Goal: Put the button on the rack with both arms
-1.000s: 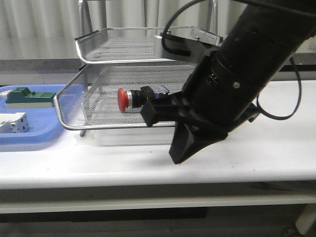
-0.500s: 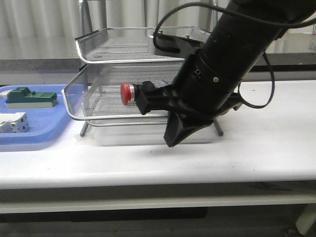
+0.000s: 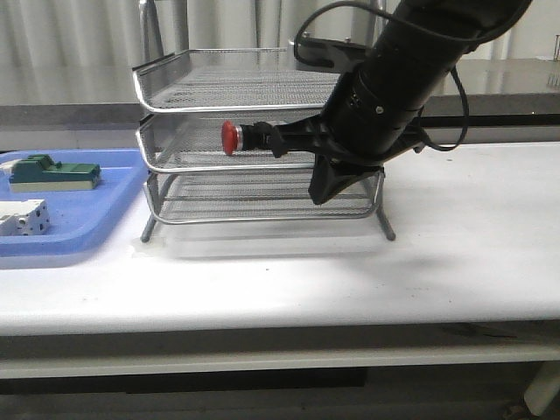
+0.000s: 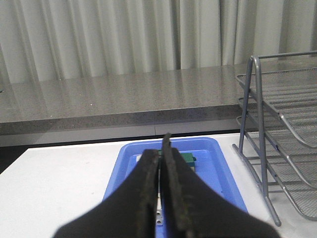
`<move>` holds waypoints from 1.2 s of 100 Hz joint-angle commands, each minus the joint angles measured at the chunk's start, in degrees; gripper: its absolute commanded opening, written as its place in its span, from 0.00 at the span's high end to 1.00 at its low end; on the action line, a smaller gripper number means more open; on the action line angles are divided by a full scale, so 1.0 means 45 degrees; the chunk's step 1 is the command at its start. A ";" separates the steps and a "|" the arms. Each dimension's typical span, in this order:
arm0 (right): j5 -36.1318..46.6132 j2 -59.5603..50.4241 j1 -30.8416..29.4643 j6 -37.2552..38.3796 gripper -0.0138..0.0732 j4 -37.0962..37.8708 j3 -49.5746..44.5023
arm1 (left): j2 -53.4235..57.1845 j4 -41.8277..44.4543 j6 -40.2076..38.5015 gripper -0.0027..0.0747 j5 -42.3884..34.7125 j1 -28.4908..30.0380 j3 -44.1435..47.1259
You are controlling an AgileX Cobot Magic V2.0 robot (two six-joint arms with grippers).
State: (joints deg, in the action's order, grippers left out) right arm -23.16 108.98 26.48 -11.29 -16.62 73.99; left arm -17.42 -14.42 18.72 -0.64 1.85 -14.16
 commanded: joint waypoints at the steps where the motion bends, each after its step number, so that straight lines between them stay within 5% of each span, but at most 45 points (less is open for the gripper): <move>1: 0.0636 -0.0579 -0.0182 -0.0161 0.92 0.0099 0.0621 | -0.0106 -0.0114 -0.0113 0.96 -0.0929 -0.0019 -0.0347; 56: -0.1028 -0.2721 -0.0676 -0.0149 0.91 0.0131 -0.0104 | -0.0106 -0.0114 -0.0113 0.96 -0.0929 -0.0019 -0.0347; 120: 0.0214 -1.1004 -0.3779 -0.0149 0.91 0.0332 -0.6139 | -0.0106 -0.0114 -0.0113 0.96 -0.0929 -0.0019 -0.0347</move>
State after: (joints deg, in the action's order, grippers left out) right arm -26.37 65.59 10.37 -11.29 -15.81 48.27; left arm -17.42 -14.42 18.72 -0.64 1.85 -14.16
